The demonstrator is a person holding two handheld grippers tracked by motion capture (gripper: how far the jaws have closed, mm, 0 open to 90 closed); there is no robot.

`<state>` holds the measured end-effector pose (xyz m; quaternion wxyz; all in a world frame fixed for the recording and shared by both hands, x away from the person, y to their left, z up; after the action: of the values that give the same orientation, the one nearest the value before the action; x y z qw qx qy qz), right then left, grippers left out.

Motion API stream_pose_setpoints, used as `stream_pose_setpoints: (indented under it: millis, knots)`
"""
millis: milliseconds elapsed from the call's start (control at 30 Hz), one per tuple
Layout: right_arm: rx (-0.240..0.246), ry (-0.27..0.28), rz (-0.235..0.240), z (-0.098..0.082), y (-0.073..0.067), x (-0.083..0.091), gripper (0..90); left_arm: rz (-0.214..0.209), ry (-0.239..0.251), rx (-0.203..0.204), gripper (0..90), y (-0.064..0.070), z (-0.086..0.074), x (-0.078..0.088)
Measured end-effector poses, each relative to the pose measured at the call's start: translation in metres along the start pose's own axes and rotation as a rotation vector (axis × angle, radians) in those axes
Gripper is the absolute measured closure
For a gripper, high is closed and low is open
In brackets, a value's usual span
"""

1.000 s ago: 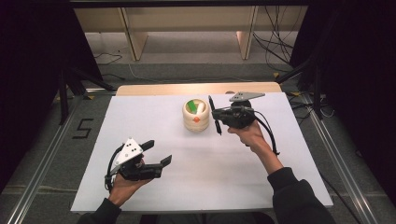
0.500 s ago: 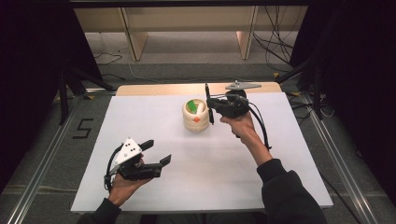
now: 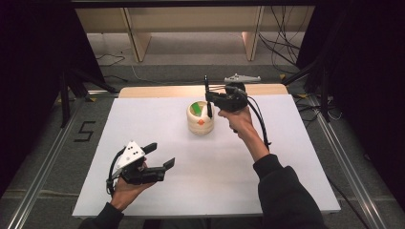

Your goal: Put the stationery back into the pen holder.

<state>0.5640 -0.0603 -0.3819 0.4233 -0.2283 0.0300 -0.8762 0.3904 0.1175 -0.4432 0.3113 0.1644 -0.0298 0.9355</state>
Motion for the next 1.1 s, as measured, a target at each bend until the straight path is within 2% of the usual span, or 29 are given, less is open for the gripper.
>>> stream_pose_setpoints:
  millis: [433, 667, 933, 1100]
  knots:
    - [0.004, 0.004, -0.039, 0.011, 0.000, -0.028, 79.3, -0.004, -0.002, -0.003, 16.2, 0.002, 0.000, 0.000]
    - [-0.017, -0.002, -0.056, 0.009, 0.005, -0.043, 79.4, -0.005, 0.003, -0.002, 16.2, 0.002, 0.001, 0.000]
    - [0.004, -0.017, -0.086, 0.008, 0.007, -0.057, 79.4, -0.009, 0.000, -0.004, 16.2, 0.002, 0.000, 0.001]
    - [-0.009, -0.040, -0.109, 0.002, 0.012, -0.061, 79.4, -0.012, -0.001, -0.002, 16.2, 0.002, 0.000, 0.001]
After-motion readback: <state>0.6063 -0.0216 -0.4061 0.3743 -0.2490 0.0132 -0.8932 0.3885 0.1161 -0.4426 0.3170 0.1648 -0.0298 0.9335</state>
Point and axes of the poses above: each handheld gripper's, and its own axes: x roughly backward along the jaws, z roughly out of its top, y roughly to its right, the point moved 9 cm from there along -x, roughly forward along the jaws, and after that the axes turned 5 degrees about z, right-handed, at the moved point
